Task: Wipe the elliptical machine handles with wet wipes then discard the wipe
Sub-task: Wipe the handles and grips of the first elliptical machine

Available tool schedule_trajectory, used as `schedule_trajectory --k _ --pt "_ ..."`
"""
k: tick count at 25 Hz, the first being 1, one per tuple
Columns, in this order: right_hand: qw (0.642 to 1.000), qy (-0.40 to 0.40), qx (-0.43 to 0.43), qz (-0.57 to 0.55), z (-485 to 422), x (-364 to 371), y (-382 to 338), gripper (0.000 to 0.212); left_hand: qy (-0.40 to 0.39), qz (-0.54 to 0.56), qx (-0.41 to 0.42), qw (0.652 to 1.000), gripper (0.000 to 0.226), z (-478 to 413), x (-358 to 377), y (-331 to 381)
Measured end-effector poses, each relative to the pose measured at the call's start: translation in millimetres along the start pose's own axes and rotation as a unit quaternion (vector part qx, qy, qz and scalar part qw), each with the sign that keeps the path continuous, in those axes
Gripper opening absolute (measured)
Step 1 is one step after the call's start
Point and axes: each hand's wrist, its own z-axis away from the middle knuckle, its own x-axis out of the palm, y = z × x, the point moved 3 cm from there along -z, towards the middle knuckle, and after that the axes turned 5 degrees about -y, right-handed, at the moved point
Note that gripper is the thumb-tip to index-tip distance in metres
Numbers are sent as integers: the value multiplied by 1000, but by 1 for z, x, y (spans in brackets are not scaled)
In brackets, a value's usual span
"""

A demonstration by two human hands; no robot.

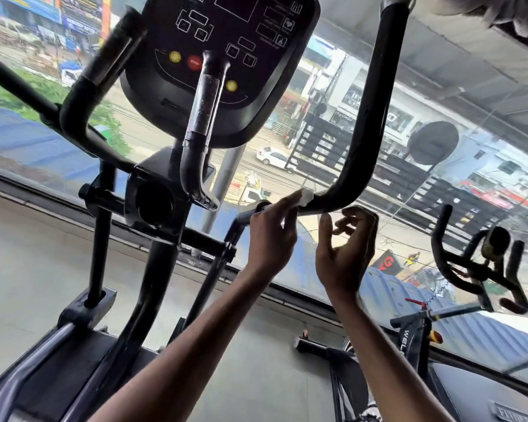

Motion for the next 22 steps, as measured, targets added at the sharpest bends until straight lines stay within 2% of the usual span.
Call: schedule_trajectory --k 2,5,6,8,10,12,13,14,17,19,20,22 --pt "989 14 -127 74 -7 -15 -24 16 -7 87 -24 996 23 -3 -5 13" --pt "952 -60 -251 167 -25 -23 -64 16 -24 227 -70 971 10 -8 -7 28" --pt "941 -92 -263 193 -29 -21 -70 20 -32 298 -106 948 14 -9 -6 25" --pt "924 -152 -272 223 -40 -18 -72 27 -62 432 -184 881 25 -11 -8 25" --pt "903 -194 -302 238 -48 -15 -72 29 -90 519 -221 821 31 -10 -11 28" --pt "877 -221 -344 252 -52 -12 -74 28 -86 562 -236 788 27 -9 -15 30" --pt "868 -226 -364 252 -54 -11 -76 25 -77 561 -236 790 24 -9 -16 30" --pt "863 -229 -376 249 -57 -13 -79 23 -70 540 -224 808 20 -10 -17 27" --pt "874 -216 -347 262 -77 -25 -87 19 -38 379 -176 908 7 -12 -26 12" --pt "870 -238 -313 297 -87 -26 -91 25 -38 264 -144 953 18 -10 -28 4" --pt "853 -253 -320 326 -88 -23 -93 26 -54 206 -126 969 26 -9 -25 3" --pt "807 -263 -368 378 -90 -19 -96 12 -91 132 -91 983 39 -4 -16 7"
